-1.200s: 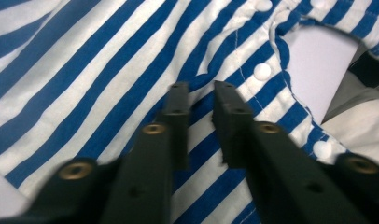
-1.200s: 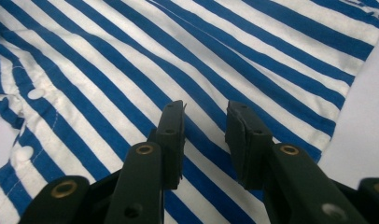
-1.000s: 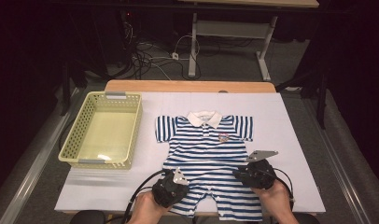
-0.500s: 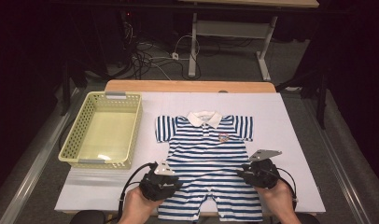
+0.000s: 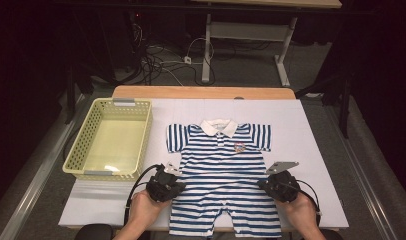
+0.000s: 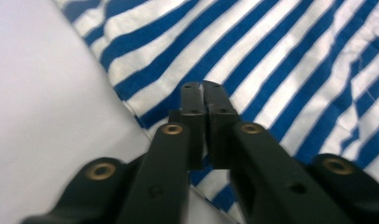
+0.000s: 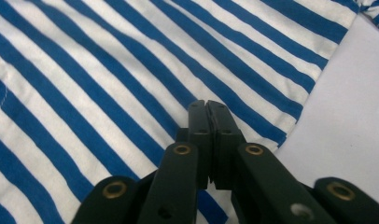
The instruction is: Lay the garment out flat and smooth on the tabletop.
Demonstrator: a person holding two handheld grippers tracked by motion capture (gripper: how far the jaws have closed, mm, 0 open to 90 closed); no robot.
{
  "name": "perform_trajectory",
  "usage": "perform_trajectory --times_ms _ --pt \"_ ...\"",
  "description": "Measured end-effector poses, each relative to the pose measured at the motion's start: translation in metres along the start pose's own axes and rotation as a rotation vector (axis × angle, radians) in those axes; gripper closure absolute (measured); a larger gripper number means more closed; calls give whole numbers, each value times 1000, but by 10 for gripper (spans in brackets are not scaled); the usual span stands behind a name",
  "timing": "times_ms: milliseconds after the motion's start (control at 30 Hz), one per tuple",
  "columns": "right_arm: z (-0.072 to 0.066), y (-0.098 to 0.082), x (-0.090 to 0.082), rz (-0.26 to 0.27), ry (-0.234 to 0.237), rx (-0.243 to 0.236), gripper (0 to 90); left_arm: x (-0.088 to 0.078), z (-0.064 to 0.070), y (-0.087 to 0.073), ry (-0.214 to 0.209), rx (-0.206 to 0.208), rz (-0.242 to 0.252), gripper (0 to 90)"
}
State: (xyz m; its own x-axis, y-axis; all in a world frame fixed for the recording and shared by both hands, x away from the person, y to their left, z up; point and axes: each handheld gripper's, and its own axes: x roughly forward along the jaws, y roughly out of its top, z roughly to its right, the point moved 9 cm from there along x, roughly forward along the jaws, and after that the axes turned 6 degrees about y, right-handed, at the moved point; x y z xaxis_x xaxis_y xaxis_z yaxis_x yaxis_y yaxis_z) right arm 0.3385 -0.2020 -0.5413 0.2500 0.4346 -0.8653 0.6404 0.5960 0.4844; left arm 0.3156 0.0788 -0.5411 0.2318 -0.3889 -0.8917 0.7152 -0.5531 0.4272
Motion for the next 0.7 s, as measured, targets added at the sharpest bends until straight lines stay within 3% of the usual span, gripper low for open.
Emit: perform_trajectory --times_ms 100,267,367,400,433,500,533,567,600,667,700 --pt "-2 -2 -2 -7 -10 -22 900 -3 1 -2 -4 12 -24 874" --pt "-8 -9 -7 -21 22 -12 900 -9 -2 -6 -9 8 -30 874" --pt "-9 -9 -8 -20 32 -1 900 -11 -4 -4 5 -4 7 868" --pt "-11 -8 -11 8 28 1 873 -14 -4 1 8 0 55 836" --pt "-11 -8 -11 8 28 1 873 -14 -4 1 8 0 55 795" --pt "-18 -2 -13 54 50 -7 819 -18 2 8 -29 -8 103 749" --pt "-21 1 -11 58 57 -15 811 -19 12 14 -57 5 134 723" --pt "-21 1 -11 58 57 -15 811 -19 12 14 -57 5 134 708" --pt "-27 3 -7 47 73 -33 795 -18 24 18 -73 45 142 695" --pt "-31 4 -4 39 82 -42 791 -16 32 18 -80 69 137 683" --pt "-38 5 0 28 95 -60 774 -10 43 17 -86 112 119 660"
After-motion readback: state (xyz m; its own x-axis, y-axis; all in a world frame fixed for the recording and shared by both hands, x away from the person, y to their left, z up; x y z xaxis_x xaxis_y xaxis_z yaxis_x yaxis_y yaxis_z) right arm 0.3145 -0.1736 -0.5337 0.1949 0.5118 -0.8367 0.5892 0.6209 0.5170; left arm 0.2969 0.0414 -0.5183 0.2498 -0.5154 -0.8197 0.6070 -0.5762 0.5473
